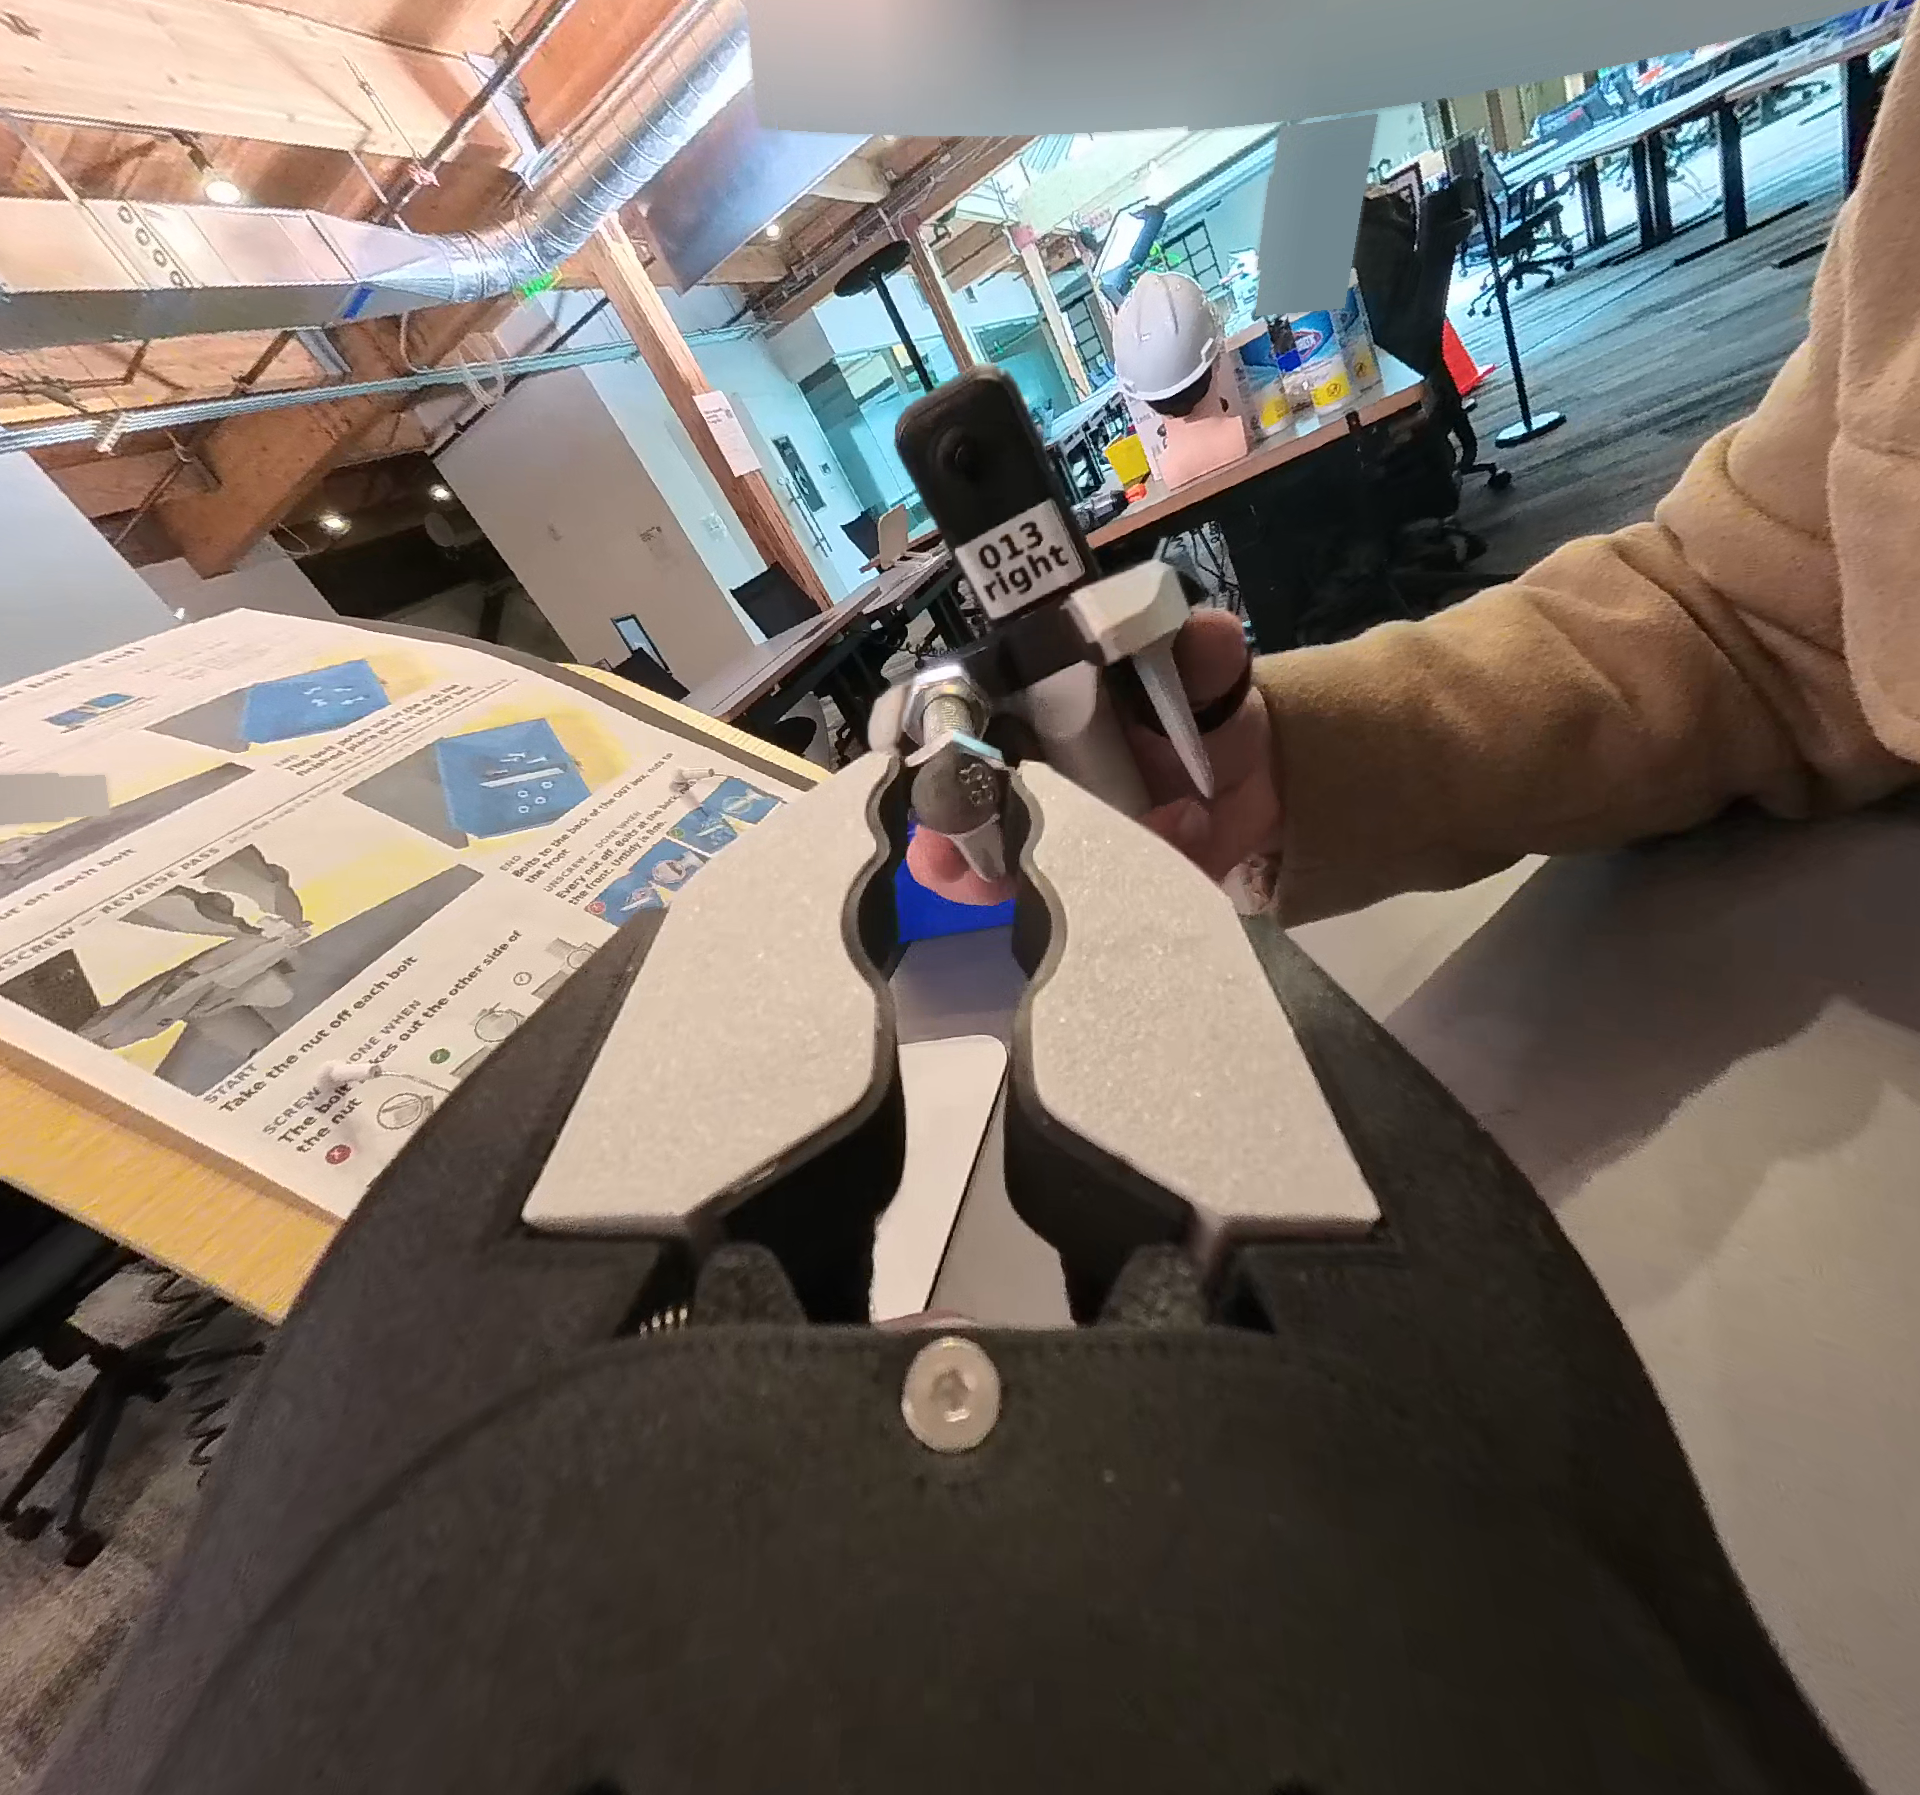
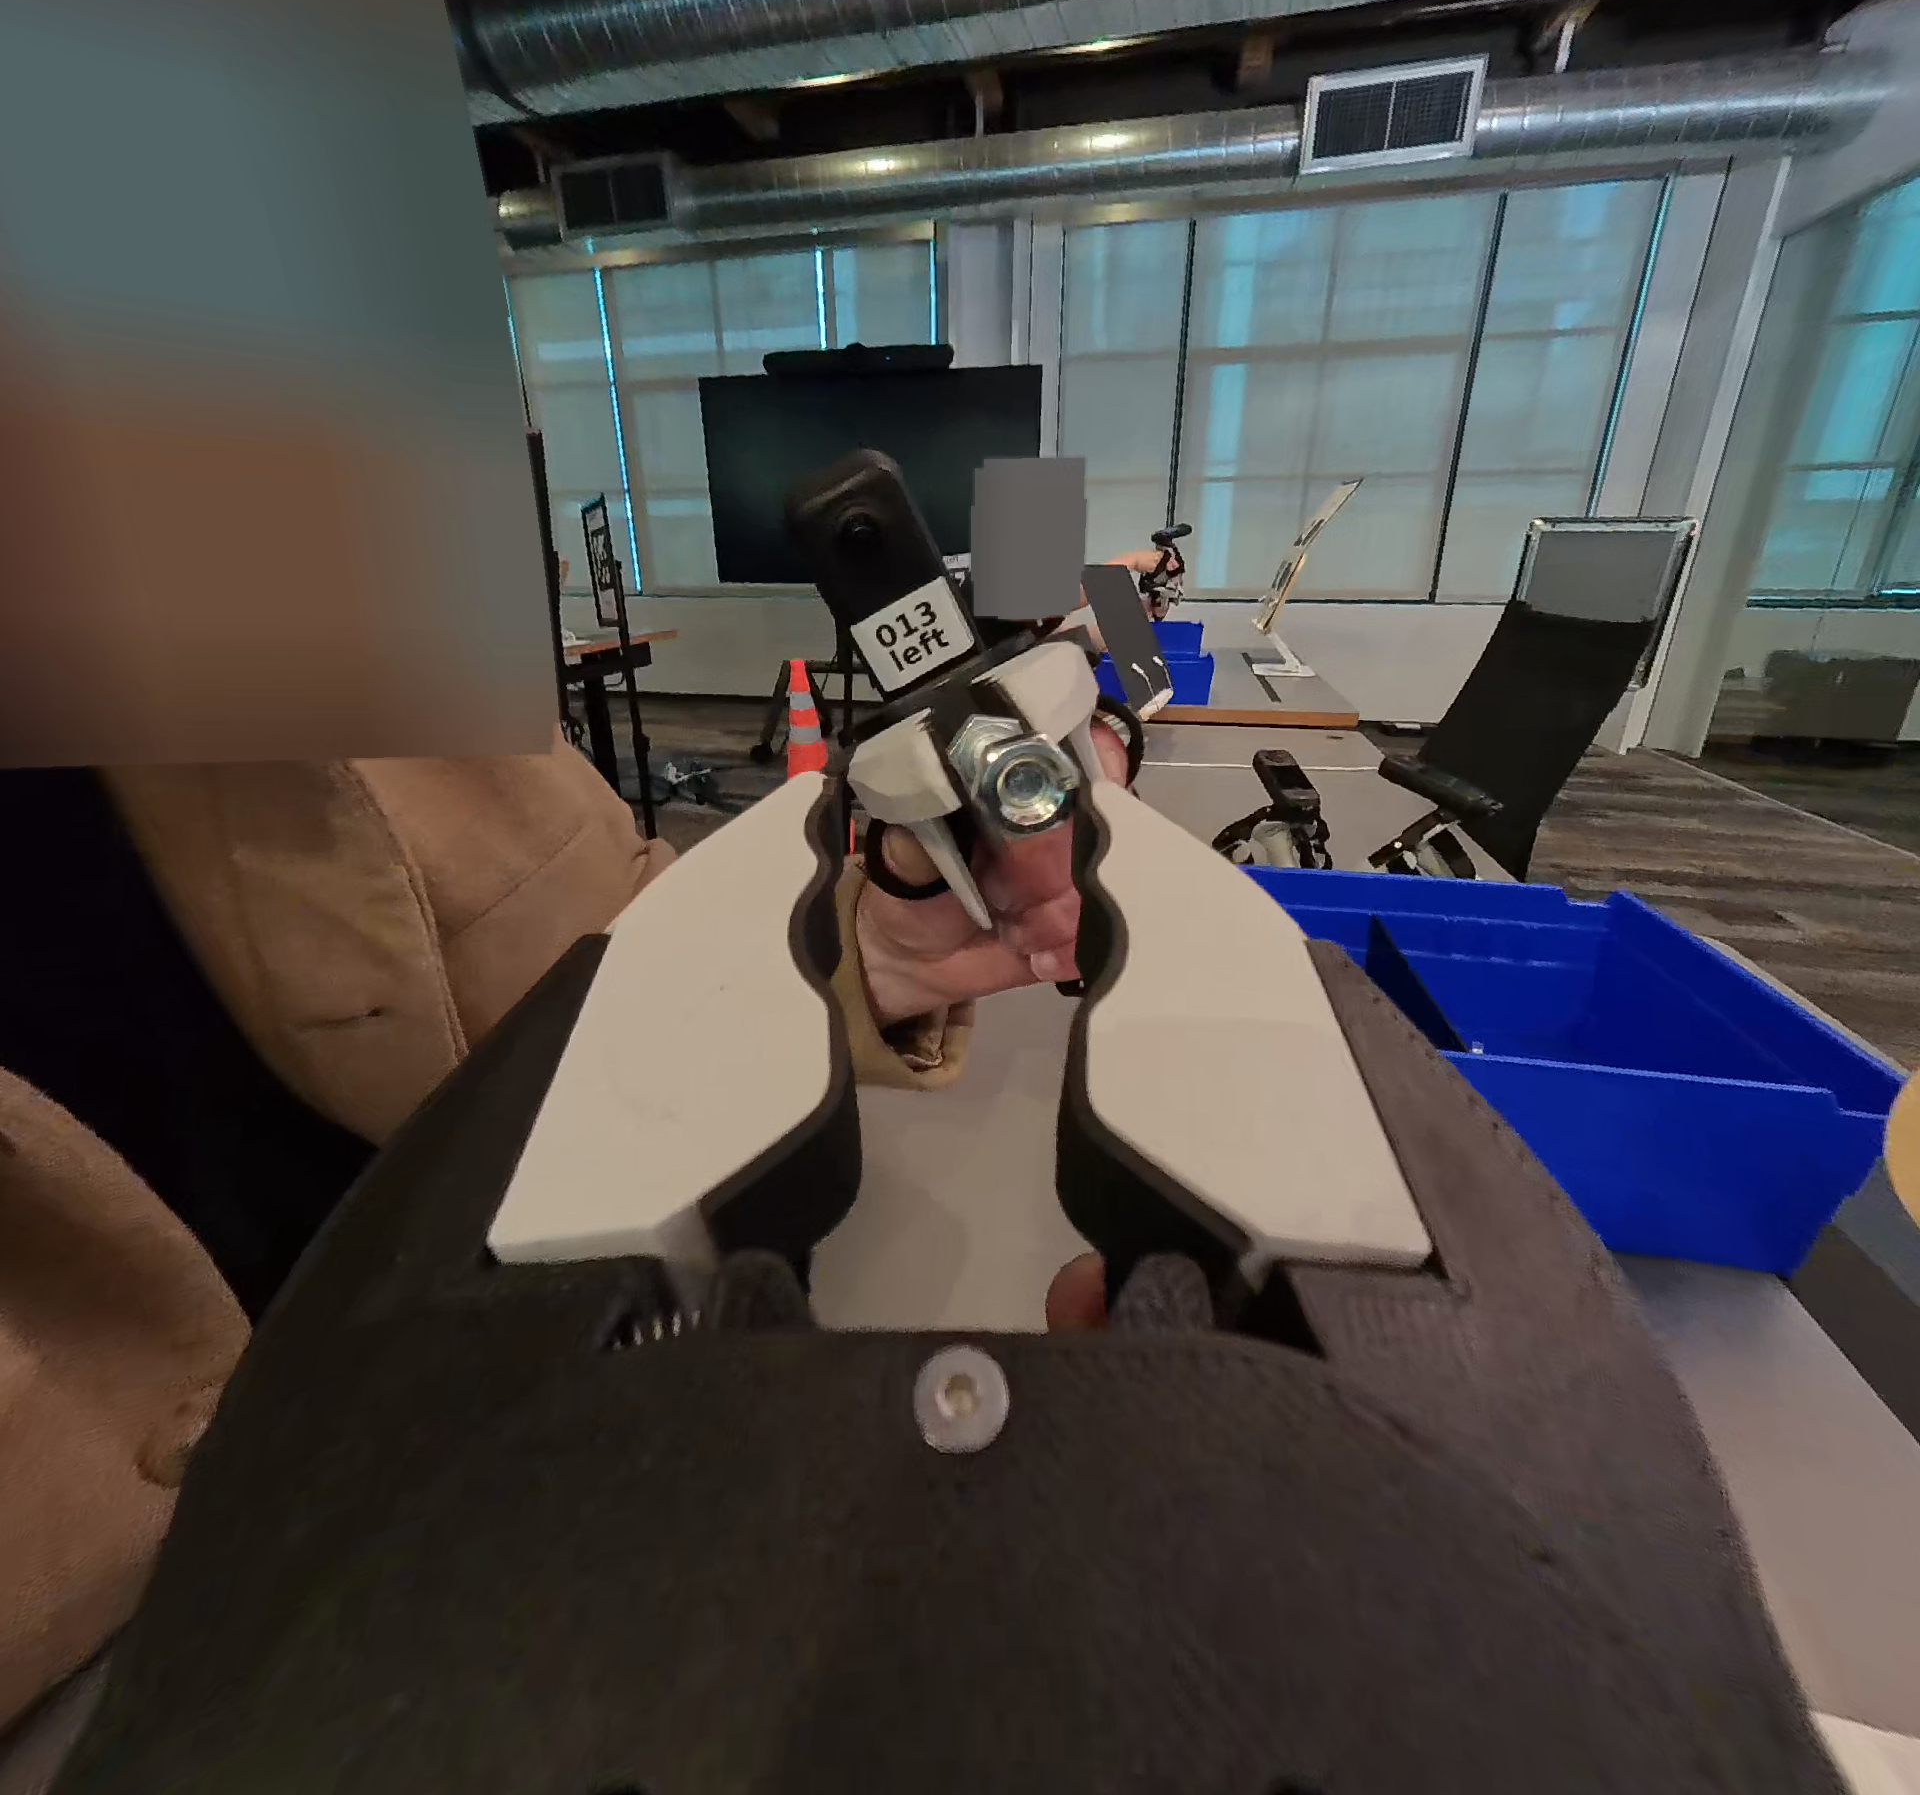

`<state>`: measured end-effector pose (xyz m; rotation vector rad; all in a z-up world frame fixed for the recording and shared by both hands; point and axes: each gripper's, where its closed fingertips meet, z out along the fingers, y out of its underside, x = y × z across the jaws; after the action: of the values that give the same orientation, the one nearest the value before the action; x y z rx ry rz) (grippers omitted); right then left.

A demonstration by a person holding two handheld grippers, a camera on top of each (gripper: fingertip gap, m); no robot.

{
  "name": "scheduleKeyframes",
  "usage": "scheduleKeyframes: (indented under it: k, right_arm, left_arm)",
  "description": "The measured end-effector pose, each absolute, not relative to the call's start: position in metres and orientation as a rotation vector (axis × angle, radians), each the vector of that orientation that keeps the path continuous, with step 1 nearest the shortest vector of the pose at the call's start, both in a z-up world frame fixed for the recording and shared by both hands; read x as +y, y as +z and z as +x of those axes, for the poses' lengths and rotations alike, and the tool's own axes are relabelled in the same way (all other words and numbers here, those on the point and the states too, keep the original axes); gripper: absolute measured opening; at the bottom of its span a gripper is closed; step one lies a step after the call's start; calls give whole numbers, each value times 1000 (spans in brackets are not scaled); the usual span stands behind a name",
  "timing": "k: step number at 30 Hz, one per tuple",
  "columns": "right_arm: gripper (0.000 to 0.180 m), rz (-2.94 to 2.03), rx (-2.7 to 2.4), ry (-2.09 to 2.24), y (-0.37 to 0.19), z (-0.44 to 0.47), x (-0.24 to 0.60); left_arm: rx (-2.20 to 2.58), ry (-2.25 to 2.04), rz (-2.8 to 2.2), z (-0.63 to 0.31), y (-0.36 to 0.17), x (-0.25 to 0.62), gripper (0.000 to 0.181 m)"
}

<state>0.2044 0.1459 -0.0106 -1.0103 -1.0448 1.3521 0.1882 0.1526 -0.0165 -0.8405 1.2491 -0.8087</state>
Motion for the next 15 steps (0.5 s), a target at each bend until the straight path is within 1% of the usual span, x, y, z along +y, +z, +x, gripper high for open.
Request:
scheduleKeyframes:
  k: [2,3,4,6,7,12,15]
  right_arm:
    - [42,-1009,-1063,1357,-12,203,143]
    - [33,-1000,-1089,1366,-14,203,140]
    - [20,-981,-1144,1384,-18,203,133]
    - [19,-985,-1248,1379,-29,199,123]
    - [20,-1009,-1256,1348,-33,197,126]
    - [46,-1025,-1046,1343,-18,205,152]
    - [46,-1005,-1055,1336,-14,205,147]
  left_arm:
    - [1236,-806,-839,187,-15,153,16]
    - [1225,-805,-842,186,-13,154,16]
    - [1214,-800,-849,184,-11,156,16]
    - [1212,-786,-862,182,-12,160,16]
    - [1206,-802,-861,181,-11,160,16]
    - [1237,-819,-859,186,-16,156,16]
    - [1243,-819,-864,189,-19,156,16]
